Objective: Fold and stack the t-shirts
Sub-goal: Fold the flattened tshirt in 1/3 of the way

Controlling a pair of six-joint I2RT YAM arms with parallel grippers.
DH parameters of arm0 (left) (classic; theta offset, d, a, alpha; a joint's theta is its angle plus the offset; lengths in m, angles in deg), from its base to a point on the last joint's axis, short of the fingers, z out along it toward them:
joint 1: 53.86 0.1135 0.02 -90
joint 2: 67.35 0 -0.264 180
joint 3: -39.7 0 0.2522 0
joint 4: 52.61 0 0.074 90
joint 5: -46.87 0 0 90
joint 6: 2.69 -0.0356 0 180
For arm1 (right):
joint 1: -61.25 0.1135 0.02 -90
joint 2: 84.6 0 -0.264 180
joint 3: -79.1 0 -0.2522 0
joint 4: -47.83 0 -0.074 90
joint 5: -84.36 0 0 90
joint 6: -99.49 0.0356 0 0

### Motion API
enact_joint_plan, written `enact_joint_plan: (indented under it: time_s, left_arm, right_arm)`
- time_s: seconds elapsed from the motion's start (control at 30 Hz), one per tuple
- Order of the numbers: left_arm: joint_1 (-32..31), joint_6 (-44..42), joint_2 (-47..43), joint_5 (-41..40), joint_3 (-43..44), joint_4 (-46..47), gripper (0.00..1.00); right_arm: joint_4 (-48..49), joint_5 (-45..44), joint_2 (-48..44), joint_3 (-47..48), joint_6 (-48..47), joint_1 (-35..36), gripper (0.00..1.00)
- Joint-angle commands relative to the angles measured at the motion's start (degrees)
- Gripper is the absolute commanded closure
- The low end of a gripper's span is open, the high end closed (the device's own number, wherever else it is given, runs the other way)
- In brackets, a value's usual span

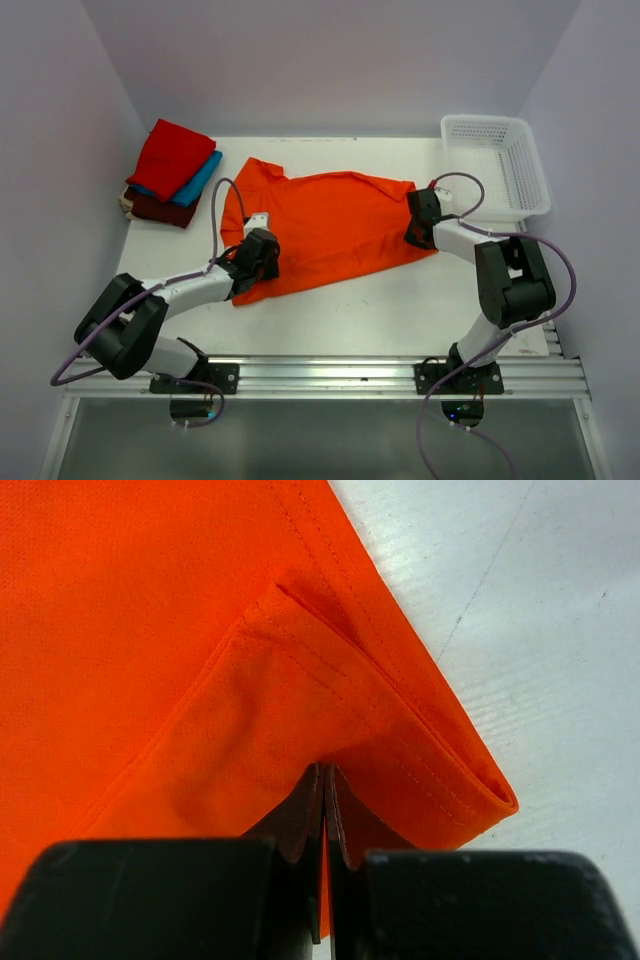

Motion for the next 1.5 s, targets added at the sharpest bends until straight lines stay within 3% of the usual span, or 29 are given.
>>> enact_joint_plan:
  time_s: [0.0, 0.2, 0.4, 0.67, 0.9, 1.17, 1.37, 1.47]
  left_arm:
    - [-0.08, 0.45, -0.41, 0.85, 0.61, -3.41, 0.58]
    - [-0.08, 3.97, -3.84, 7.70, -0.88, -11.33, 0.48]
    - [-0.08, 4.59, -1.75, 12.36, -1.15, -15.37, 0.45]
    - [-0.08, 4.33, -2.61, 14.48, -1.76, -22.32, 0.45]
    - [-0.61, 5.82, -10.17, 17.20, -1.86, -29.27, 0.46]
    - [-1.84, 8.02, -11.24, 15.28, -0.28, -33.57, 0.44]
    - [-1.84, 10.03, -11.14, 9.40, 0.34, -35.51, 0.34]
    - [-0.35, 9.25, -10.18, 10.53, -0.01, -34.28, 0.34]
  right_arm:
    - [-3.53, 0.92, 1.64, 1.49, -0.08, -0.07, 1.00]
    - [-13.11, 4.16, 2.53, -1.13, -0.25, 0.02, 1.00]
    - [-21.11, 6.01, -2.65, -3.69, -0.60, 1.07, 1.00]
    - [-28.15, 8.30, -6.70, -6.76, 3.60, 9.15, 1.00]
    - [-30.52, 8.65, -8.90, -10.28, 6.51, 12.94, 1.00]
    - [-34.65, 2.51, -14.96, -10.63, 10.73, 13.73, 0.96]
    - [-37.20, -3.56, -13.82, -8.70, 13.63, 13.47, 0.91]
    - [-38.79, -6.38, -14.17, -7.91, 14.86, 12.33, 0.89]
